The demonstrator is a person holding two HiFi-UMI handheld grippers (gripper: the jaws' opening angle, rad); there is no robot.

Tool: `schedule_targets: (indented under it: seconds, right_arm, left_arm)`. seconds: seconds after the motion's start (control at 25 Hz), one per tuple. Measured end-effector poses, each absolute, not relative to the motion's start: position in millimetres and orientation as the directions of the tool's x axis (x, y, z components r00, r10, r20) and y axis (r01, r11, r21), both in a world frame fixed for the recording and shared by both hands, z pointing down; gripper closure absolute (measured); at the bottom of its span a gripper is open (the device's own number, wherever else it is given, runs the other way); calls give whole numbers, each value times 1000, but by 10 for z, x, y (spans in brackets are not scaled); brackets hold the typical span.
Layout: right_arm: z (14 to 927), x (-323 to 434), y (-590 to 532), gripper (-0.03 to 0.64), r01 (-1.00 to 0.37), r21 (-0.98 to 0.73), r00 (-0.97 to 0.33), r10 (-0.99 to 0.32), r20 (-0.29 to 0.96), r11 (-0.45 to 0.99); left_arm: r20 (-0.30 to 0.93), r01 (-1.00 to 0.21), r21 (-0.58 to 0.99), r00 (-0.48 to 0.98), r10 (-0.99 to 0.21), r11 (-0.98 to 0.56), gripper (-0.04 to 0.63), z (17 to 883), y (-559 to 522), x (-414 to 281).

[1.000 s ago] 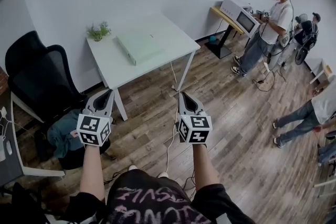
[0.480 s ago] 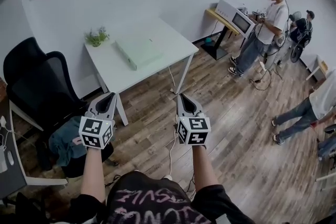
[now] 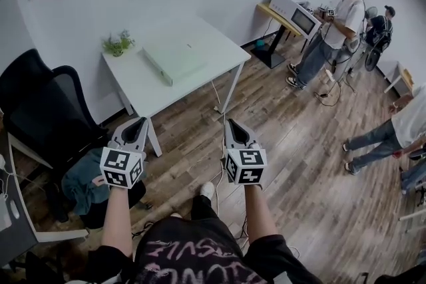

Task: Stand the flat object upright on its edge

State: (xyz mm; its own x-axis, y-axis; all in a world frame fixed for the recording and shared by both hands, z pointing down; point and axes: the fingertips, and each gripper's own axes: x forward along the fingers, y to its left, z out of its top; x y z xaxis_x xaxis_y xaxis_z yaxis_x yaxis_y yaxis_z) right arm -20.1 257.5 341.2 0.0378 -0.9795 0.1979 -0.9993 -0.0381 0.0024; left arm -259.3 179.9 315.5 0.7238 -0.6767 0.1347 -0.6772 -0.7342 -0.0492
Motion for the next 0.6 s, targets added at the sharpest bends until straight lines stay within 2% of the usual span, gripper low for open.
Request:
schedule_targets:
  seconds: [0.6]
  right_arm:
    - [3692,296,1615,589,-1000,-16,-13,-971,240,9]
  left_arm:
    - [200,-711,-41,683,-703,-702,575,3473,923,-2166]
